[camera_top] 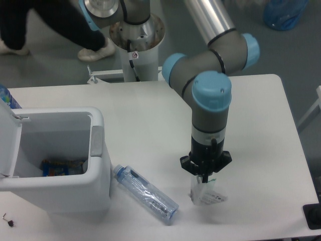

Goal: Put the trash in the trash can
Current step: 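Close the gripper on the plastic bag and lift it, then carry the bag over the white trash bin and open the gripper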

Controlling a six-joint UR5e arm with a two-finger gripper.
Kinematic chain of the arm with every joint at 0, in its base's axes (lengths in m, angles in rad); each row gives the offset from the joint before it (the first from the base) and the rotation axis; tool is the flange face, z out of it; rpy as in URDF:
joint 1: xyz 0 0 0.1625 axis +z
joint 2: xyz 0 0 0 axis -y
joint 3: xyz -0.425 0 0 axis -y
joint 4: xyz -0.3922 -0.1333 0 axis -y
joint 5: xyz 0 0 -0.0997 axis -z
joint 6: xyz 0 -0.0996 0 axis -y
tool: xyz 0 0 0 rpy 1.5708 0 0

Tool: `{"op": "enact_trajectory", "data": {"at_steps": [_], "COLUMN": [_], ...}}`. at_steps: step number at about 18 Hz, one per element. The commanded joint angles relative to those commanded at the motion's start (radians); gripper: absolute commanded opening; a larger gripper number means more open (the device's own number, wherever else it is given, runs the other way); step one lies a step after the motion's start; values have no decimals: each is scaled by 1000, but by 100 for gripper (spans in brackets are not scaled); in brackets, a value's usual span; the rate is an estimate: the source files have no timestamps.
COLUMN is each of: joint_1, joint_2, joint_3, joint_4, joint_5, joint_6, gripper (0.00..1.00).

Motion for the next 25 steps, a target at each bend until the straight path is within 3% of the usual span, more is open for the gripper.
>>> {"op": "enact_trajectory", "data": {"at_steps": [4,13,17,22,24,25], "joint_1": [-5,-190,-288,-353,-367,-368], "joint_2": [112,270,286,281,284,286], "joint_3": [14,-3,-23,-60,-84,-87], "joint_4": [-2,0,0,0,0,2], "joint_5": [-89,-132,-157,-158,-158,-158], "joint_6": [-126,-232,-232,-232,-227,-224], "gripper": [0,0,0,0,15,33]}}
